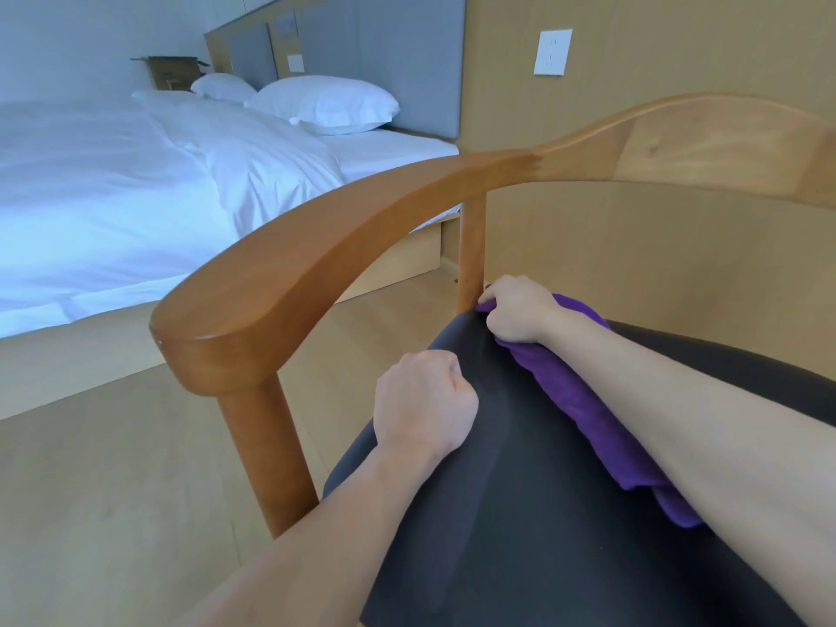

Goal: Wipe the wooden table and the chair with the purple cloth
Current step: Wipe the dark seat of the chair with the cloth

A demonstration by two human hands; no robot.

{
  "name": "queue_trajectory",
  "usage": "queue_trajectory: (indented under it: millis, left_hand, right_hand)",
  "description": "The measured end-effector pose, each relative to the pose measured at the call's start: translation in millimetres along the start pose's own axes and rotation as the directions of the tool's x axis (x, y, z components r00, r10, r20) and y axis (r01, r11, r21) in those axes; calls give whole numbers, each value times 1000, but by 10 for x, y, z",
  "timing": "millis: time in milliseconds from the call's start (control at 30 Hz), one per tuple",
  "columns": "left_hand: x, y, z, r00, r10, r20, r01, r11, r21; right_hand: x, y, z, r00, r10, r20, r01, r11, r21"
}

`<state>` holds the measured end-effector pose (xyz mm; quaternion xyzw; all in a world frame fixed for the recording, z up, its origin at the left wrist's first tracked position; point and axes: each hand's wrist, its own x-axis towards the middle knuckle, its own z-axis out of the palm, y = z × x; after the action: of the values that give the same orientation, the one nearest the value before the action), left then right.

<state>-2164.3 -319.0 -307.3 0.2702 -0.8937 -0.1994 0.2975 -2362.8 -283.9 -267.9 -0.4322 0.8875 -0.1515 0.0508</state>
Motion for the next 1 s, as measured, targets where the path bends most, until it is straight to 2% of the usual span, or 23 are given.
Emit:
queue_trajectory:
  millis: [100,200,267,300,333,367,433,500,633,733,833,900,933,967,1000]
  left_hand:
    - [15,3,-5,1000,-3,11,3,1000,22]
    - [-1,-6,1,1000,18,8,-18,998,59]
    - [-5,5,-13,1000,6,-3,-6,999,47]
    - [6,15,-20,1000,-4,-8,5,1000,31]
    - [19,25,-27,1000,-13,-9,13,1000,15]
    - [22,29,-32,1000,-18,-7,18,1000,5]
    - [25,18,-33,1000,-21,-6,21,1000,-11]
    - [21,-4,-30,1000,-25,-9,25,999,-20]
    - [15,-7,-27,999,-43,-4,43,998,-34]
    - [9,-10,-34,999,-34,-3,33,999,-38]
    - [14,-3,-28,1000,-14,1,14,1000,-22]
    - [20,2,-15,1000,5,6,-5,1000,4]
    - [19,2,-12,1000,8,7,-8,1000,15]
    - [16,10,-11,1000,6,9,-6,1000,20]
    - [19,19,-12,1000,1,11,-1,1000,19]
  right_hand:
    - [-134,-164,38,992,-126,-5,126,990,64]
    - [-243,-322,52,964,-258,72,224,924,311]
    - [-200,-260,-31,986,-162,-30,153,834,529]
    - [-172,-212,-48,993,-104,-57,118,802,586]
    - [-134,-171,-36,996,-80,-49,93,807,583]
    - [-102,-154,-11,996,-92,-13,86,868,490]
    - [-41,-166,90,990,-124,72,110,979,171]
    - [-30,-260,130,988,-101,120,103,995,-14]
    - [-11,-331,120,992,-100,80,94,993,72]
    - [-185,-365,112,967,-246,64,240,966,96]
    - [-403,-310,20,918,-363,163,319,916,245]
    - [-501,-240,-110,875,-406,265,293,879,376]
    - [-500,-199,-157,878,-410,246,281,859,428]
    - [-457,-140,-180,911,-385,146,271,828,491]
    - [-378,-76,-196,954,-299,-12,255,790,557]
